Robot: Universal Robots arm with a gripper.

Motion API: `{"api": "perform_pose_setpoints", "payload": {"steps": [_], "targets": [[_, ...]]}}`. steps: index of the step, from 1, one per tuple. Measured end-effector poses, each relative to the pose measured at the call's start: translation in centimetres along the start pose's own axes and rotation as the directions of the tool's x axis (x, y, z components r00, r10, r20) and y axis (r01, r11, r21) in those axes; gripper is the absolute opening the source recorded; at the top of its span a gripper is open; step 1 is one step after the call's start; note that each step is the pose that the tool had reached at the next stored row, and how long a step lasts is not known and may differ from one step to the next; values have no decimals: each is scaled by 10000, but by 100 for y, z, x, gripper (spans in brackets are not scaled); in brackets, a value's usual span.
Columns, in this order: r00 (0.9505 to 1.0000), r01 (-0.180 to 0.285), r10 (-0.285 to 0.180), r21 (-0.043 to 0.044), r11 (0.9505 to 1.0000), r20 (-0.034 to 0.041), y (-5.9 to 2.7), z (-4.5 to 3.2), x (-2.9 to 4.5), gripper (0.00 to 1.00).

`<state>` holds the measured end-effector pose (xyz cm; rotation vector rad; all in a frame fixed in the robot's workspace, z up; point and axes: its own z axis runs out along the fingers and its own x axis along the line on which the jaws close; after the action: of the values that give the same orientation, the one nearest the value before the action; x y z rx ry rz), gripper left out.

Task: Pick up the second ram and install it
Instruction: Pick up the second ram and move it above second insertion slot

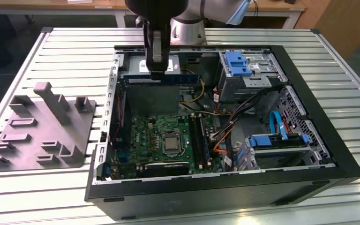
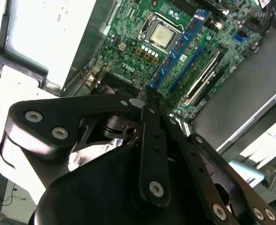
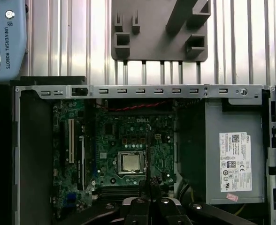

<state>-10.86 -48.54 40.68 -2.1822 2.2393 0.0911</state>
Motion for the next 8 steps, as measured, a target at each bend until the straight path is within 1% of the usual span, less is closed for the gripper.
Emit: {"api": "perform_pose_setpoints", "payload": {"steps": [5,8], "targets": [[10000,0,0,1,10000,1,-90,88,12,11],[10000,0,0,1,10000,1,-124,141,24,11]]}}
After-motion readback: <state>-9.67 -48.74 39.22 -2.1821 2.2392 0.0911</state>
